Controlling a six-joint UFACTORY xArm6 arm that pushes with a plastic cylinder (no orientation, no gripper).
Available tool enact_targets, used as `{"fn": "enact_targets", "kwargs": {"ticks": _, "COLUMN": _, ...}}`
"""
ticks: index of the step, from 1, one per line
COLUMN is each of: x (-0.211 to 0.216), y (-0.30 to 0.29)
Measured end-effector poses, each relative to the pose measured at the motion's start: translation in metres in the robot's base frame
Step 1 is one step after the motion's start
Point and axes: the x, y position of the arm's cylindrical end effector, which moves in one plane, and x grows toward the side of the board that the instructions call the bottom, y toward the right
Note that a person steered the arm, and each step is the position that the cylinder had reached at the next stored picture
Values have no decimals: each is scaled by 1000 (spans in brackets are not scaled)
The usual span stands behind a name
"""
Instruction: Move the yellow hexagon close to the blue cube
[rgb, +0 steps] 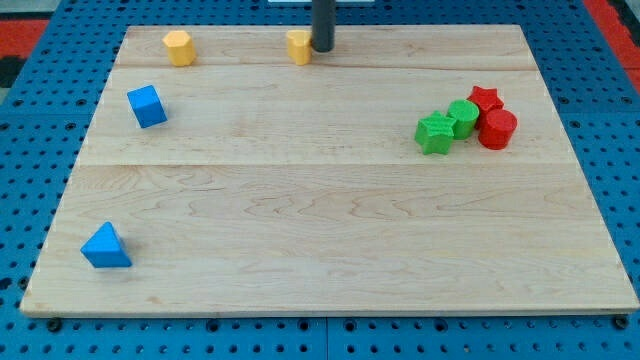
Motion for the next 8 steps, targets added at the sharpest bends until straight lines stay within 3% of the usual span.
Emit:
{"fn": "enact_targets", "kwargs": {"ticks": 1, "x": -20, "y": 1}}
{"fn": "enact_targets", "kwargs": {"ticks": 2, "x": -25, "y": -44}}
{"fn": "enact_targets", "kwargs": {"ticks": 4, "x": -2, "y": -82}}
{"fn": "enact_targets", "kwargs": {"ticks": 6, "x": -34, "y": -142}}
{"fn": "enact_targets", "kwargs": {"ticks": 8, "x": 7, "y": -166}}
